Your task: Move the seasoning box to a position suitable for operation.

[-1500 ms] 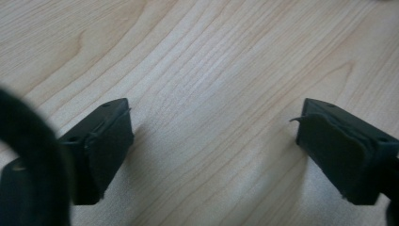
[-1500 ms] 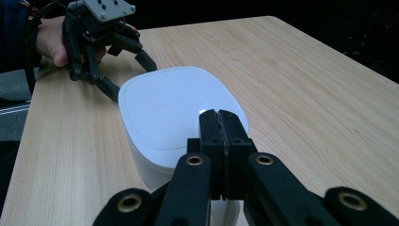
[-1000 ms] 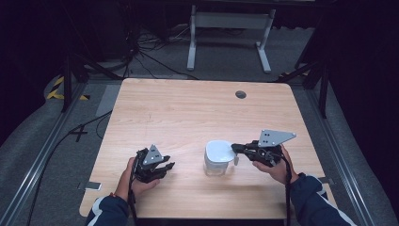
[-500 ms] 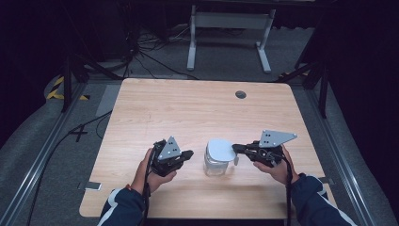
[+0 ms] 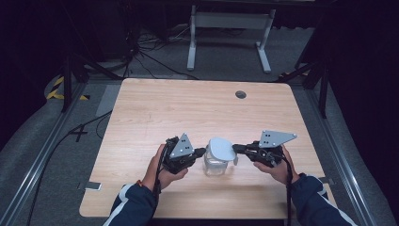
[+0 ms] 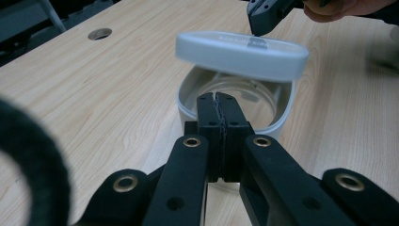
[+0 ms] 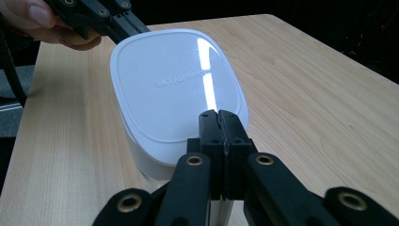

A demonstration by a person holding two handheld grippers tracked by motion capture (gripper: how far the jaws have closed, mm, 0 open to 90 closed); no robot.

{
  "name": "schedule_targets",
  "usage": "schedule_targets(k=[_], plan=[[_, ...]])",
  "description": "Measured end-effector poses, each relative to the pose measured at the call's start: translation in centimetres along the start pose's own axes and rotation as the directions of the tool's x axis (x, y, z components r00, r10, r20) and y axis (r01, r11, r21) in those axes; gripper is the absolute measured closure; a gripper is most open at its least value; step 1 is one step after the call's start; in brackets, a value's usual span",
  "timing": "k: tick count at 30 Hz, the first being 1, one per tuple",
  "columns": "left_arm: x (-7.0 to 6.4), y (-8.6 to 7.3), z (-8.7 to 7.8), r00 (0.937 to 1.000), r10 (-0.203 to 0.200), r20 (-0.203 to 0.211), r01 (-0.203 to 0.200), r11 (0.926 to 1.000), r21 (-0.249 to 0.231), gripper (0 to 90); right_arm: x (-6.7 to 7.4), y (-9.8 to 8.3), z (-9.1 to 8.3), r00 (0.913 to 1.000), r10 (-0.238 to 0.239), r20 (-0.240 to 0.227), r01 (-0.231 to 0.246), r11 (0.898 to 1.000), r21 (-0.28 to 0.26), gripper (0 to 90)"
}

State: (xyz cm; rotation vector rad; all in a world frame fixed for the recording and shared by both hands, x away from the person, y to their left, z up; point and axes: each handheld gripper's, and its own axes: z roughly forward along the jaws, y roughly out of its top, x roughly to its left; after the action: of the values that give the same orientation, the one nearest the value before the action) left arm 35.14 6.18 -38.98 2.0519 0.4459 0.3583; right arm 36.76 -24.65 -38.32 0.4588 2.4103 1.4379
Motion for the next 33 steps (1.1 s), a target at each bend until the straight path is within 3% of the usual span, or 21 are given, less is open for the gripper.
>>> schedule_targets(k=[5, 6, 17, 19, 33], plan=[[-0.2, 0.4, 0.4, 0.9999, -0.004, 0.015, 0.004, 0.9999, -0.010, 89.8, 0.0, 0.0, 0.0, 1.0000, -0.003, -0.001, 0.003, 1.000, -0.002, 90.0], [-0.1, 0.5, 0.5, 0.9999, 0.010, 0.009, -0.010, 0.9998, -0.015, 89.8, 0.0, 0.0, 0.0, 1.0000, -0.002, -0.002, 0.002, 1.000, -0.001, 90.0], [-0.2, 1.3, 0.5, 1.0000, 0.009, 0.003, -0.009, 0.9996, -0.026, 89.7, 0.0, -0.1, 0.0, 1.0000, -0.004, -0.006, 0.004, 1.000, 0.005, 90.0], [-0.3, 1.3, 0.5, 0.9999, -0.009, 0.005, 0.009, 0.9994, -0.034, 89.7, 0.0, -0.1, -0.1, 1.0000, -0.004, -0.005, 0.004, 1.000, 0.005, 90.0], [-0.3, 4.3, 1.4, 0.9968, 0.057, 0.055, -0.055, 0.9979, -0.035, 89.7, 0.5, -0.7, -0.8, 0.9999, -0.003, 0.011, 0.003, 1.000, 0.029, 89.9]])
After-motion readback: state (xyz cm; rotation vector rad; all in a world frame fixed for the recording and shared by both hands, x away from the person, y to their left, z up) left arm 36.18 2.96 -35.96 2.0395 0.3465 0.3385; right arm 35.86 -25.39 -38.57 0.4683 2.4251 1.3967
